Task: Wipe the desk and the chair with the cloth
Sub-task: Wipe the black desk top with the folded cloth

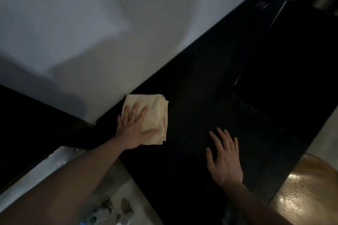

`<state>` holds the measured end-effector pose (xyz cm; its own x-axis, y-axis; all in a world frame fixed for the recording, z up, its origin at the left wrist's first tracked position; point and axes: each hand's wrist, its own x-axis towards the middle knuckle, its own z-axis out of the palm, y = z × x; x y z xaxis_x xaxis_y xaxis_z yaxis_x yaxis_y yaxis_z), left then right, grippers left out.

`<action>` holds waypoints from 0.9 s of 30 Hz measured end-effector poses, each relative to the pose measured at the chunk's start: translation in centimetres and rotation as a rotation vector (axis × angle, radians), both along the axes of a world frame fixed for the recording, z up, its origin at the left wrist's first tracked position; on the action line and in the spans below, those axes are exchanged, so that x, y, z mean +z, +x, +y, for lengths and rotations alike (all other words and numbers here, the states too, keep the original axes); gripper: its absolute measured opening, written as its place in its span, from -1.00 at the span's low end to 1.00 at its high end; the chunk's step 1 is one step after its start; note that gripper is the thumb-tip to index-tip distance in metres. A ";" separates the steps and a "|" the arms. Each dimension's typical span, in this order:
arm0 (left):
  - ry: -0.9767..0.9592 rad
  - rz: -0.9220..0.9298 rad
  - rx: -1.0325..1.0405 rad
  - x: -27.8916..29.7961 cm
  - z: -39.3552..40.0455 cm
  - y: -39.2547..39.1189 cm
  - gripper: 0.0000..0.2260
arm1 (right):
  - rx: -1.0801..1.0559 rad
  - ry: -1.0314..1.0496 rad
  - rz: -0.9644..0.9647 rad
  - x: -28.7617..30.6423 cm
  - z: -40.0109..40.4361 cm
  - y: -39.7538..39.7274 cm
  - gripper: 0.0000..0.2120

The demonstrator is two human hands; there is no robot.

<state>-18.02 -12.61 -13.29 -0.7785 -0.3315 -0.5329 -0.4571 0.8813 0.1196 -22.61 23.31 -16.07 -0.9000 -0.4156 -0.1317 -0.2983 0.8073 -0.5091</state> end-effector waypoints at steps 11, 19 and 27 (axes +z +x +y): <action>0.185 -0.143 0.081 1.4 12.1 8.5 0.12 | -0.011 -0.231 -0.216 4.7 0.7 5.3 -0.41; 0.315 0.150 0.120 3.8 10.8 12.0 -0.05 | 0.291 -0.097 -0.217 5.8 -3.0 11.2 -0.29; 0.197 0.055 0.186 0.1 4.6 15.4 -0.06 | 0.373 0.272 -0.271 4.9 -13.8 9.6 -0.16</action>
